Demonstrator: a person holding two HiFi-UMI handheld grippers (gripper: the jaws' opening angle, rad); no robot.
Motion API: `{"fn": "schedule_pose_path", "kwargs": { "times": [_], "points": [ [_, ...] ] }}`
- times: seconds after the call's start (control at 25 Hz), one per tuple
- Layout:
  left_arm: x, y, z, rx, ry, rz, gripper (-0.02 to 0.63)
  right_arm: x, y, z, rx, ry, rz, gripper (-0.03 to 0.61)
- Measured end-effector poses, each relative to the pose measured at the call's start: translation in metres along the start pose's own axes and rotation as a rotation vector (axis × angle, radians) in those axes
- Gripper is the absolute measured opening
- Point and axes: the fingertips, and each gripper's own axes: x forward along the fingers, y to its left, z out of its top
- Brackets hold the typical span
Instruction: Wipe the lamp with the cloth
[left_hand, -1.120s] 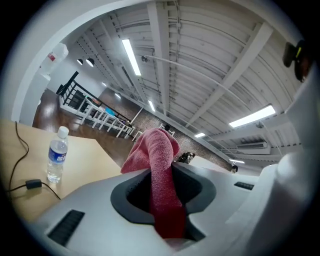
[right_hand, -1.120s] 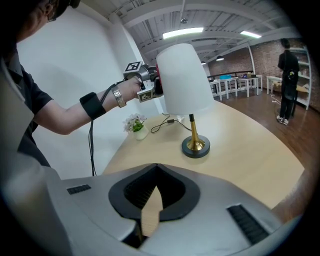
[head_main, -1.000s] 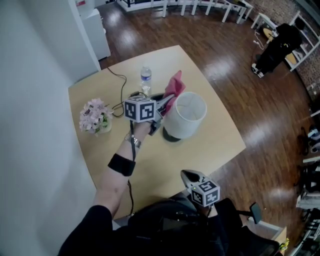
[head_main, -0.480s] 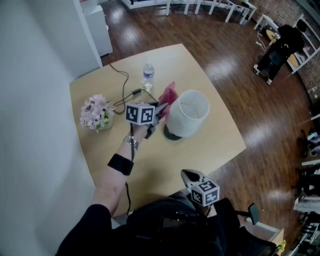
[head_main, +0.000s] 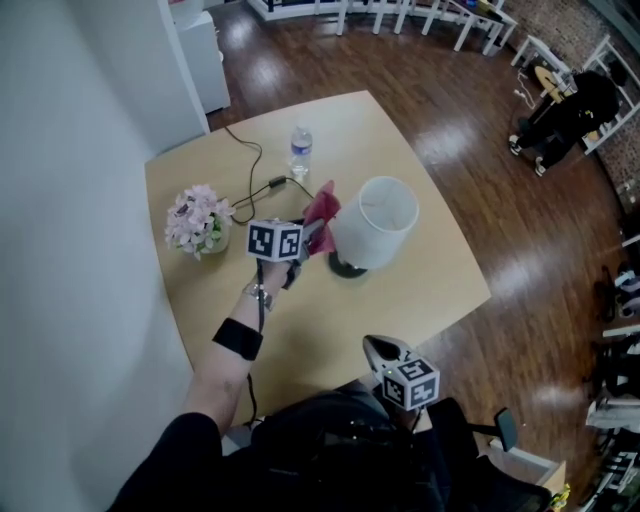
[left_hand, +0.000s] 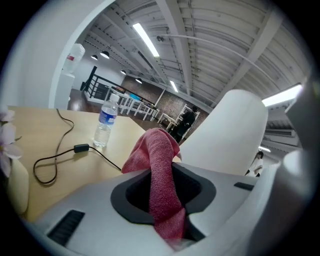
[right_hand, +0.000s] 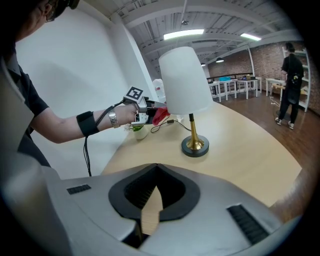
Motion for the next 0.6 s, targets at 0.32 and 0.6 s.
{"fn": "schedule_pose_path", "kwargs": {
  "times": [0.32, 0.6],
  "points": [
    [-0.112, -0.095, 0.058, -0.084, -0.388, -0.047, 0.106, -0.010, 0.009, -0.001, -0.003, -0.034, -0.009, 0.006],
    [-0.106, -0.140, 0.072, -0.209, -0.544, 0.000, 0.109, -0.031, 0.006, -0.012, -0.015, -0.044, -0.018, 0.006]
  ]
}}
